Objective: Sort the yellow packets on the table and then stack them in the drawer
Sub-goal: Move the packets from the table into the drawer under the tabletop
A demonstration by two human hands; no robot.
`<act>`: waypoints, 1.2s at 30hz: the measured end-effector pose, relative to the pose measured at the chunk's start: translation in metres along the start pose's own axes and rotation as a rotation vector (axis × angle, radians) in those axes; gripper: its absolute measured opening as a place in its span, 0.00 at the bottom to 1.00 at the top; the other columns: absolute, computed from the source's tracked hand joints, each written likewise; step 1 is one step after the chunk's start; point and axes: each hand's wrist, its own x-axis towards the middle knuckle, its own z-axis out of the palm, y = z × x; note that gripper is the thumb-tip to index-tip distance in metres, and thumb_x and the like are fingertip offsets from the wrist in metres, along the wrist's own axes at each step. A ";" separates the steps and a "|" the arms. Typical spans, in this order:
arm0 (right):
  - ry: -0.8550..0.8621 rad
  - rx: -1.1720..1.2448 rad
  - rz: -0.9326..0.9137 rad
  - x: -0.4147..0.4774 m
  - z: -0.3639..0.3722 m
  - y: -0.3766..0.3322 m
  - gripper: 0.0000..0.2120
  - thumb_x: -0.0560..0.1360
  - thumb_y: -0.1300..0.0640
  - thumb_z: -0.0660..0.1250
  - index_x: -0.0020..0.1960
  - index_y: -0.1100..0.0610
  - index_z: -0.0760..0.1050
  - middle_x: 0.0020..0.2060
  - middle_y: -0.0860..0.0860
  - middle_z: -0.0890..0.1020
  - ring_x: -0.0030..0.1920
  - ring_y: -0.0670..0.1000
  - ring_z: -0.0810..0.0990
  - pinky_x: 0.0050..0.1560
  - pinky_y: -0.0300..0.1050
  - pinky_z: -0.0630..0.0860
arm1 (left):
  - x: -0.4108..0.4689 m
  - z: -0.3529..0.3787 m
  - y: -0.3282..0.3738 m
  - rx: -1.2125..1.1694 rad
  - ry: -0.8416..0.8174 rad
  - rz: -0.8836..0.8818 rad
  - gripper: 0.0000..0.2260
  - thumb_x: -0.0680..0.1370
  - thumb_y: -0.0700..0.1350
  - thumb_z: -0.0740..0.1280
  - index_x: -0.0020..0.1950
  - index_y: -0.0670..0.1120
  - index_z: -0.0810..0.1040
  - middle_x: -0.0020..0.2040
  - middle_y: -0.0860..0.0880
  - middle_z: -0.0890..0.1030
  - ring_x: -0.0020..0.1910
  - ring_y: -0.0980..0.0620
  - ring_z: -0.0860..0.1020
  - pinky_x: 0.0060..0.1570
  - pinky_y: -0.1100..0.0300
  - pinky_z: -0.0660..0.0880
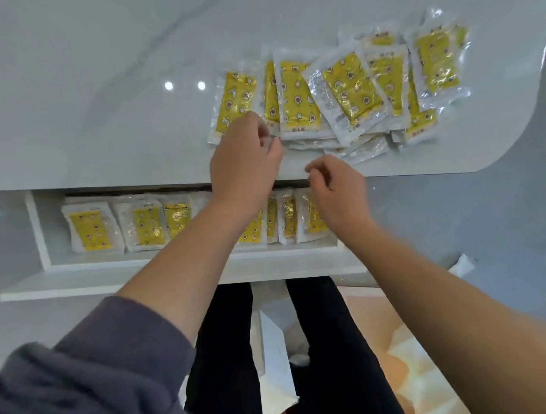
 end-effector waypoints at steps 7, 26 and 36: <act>0.277 -0.149 -0.002 0.057 -0.060 -0.007 0.17 0.74 0.53 0.68 0.62 0.53 0.72 0.61 0.49 0.73 0.63 0.51 0.71 0.62 0.50 0.67 | 0.056 0.023 0.052 0.262 0.064 -0.263 0.41 0.66 0.63 0.74 0.71 0.45 0.62 0.66 0.45 0.69 0.66 0.44 0.69 0.61 0.47 0.68; 0.118 -0.193 0.147 0.116 -0.145 0.009 0.12 0.77 0.47 0.64 0.45 0.55 0.69 0.61 0.52 0.71 0.61 0.54 0.71 0.61 0.54 0.67 | 0.050 -0.011 0.059 -0.147 0.039 -0.589 0.20 0.73 0.45 0.70 0.34 0.48 0.59 0.33 0.50 0.60 0.30 0.52 0.59 0.30 0.58 0.58; 0.040 -0.090 0.334 0.145 -0.173 0.042 0.09 0.69 0.52 0.65 0.34 0.53 0.67 0.44 0.55 0.77 0.36 0.53 0.74 0.52 0.54 0.76 | 0.032 -0.025 0.077 -0.194 0.123 -0.563 0.09 0.76 0.44 0.65 0.50 0.45 0.65 0.39 0.52 0.65 0.34 0.54 0.64 0.31 0.59 0.62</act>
